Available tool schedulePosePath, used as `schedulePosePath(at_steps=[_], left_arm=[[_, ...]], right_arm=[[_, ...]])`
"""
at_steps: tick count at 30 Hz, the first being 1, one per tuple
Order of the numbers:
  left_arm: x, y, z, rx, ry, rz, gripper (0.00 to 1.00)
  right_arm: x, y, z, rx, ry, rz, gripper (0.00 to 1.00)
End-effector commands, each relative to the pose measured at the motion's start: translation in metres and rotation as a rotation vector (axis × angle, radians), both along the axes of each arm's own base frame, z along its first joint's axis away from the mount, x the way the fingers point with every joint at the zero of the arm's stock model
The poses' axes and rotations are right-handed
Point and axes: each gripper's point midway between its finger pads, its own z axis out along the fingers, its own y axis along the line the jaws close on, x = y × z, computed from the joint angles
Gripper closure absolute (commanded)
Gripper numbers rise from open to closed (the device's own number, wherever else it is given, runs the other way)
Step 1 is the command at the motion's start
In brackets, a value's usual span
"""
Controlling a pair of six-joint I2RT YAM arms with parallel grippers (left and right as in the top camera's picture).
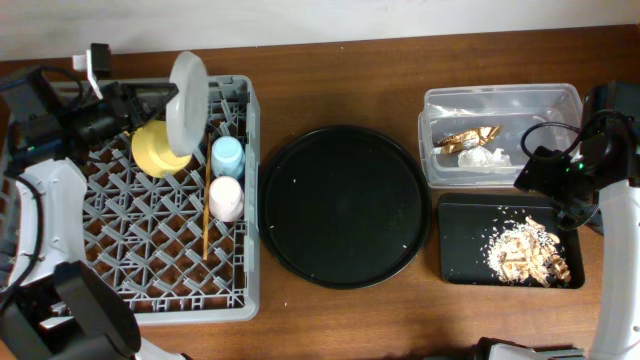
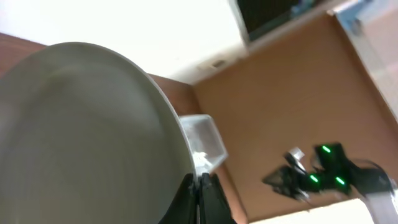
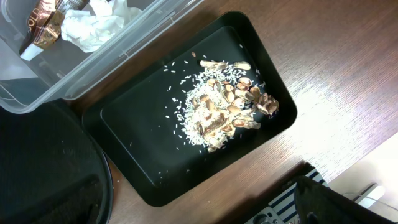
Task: Sort waste into correct bins and load items into the dishwasher rack
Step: 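Stand the white plate upright in the rack with the left gripper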
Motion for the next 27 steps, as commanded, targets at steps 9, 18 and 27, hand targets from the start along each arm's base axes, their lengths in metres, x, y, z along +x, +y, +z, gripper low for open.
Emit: schedulePosePath(at_steps=[9,18,27], left_arm=[[0.019,0.012,-0.016,-0.1,0.153,0.039,1.0],[0.033,0.008,-0.016,-0.109,0.169,0.077,1.0],[0.066,0.012,-0.073,-0.08,0.234,0.16,1.0]], right_arm=[[0.0,-0.004,0.003,-0.013,-0.007,-0.016,0.01],[0.0,-0.004,0.003,-0.013,-0.007,-0.016,0.01],[0.0,-0.004,0.003,-0.013,-0.007,-0.016,0.01]])
